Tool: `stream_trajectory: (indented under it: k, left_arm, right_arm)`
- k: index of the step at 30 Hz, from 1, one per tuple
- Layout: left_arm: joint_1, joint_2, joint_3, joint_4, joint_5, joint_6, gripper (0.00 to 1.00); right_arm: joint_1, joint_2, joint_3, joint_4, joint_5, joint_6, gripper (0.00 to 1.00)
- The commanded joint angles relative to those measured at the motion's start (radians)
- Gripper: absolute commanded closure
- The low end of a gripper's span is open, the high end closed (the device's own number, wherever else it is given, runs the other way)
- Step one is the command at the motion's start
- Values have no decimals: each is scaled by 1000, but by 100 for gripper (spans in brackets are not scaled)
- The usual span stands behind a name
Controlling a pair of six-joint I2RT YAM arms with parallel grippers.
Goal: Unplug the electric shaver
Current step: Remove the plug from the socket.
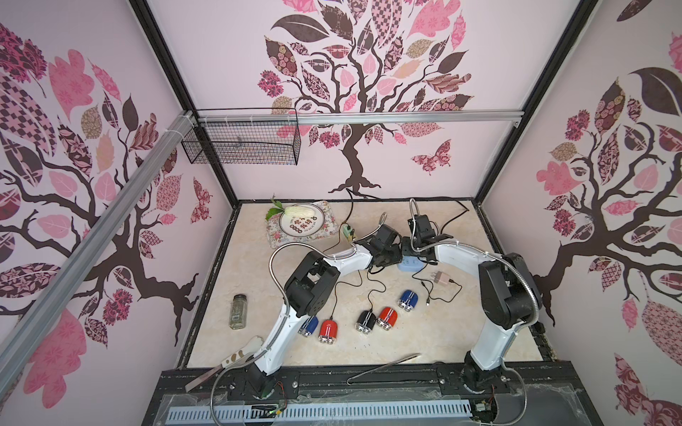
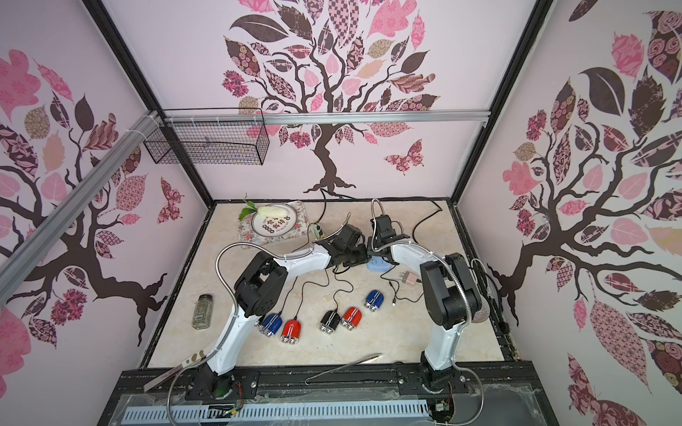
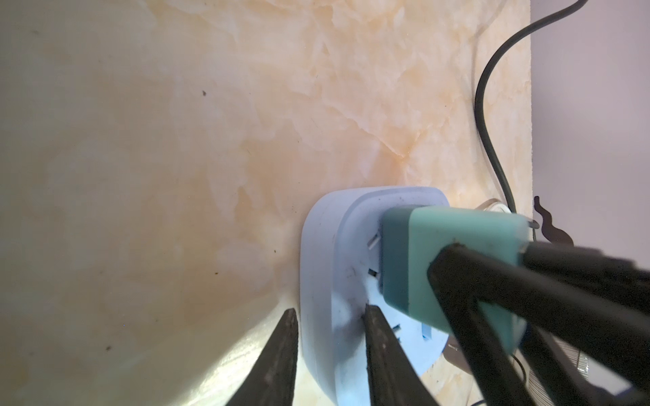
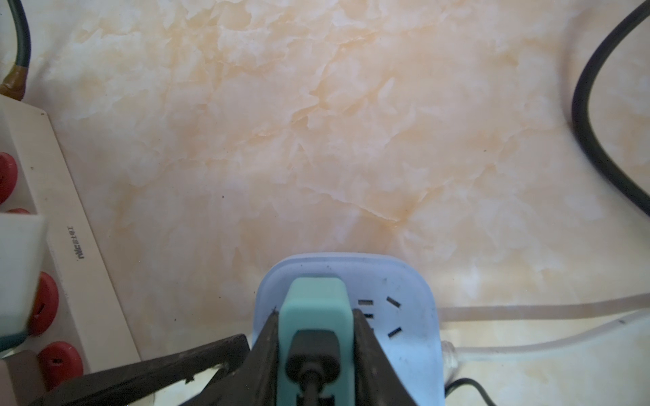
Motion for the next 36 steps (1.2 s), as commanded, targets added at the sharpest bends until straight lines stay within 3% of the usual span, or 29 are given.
stream_trajectory:
  k: [1, 14, 36]
  left_arm:
    - [-1, 28, -53, -96, -25, 1, 67]
    - [-2, 39, -59, -98, -27, -4, 67]
    - [-2, 38, -61, -93, -29, -19, 67]
  right_arm:
    - [18, -49, 57, -18, -23, 11, 80]
    - [29, -75, 71, -32, -18, 8, 80]
    - [61, -113, 95, -106, 111, -7, 80]
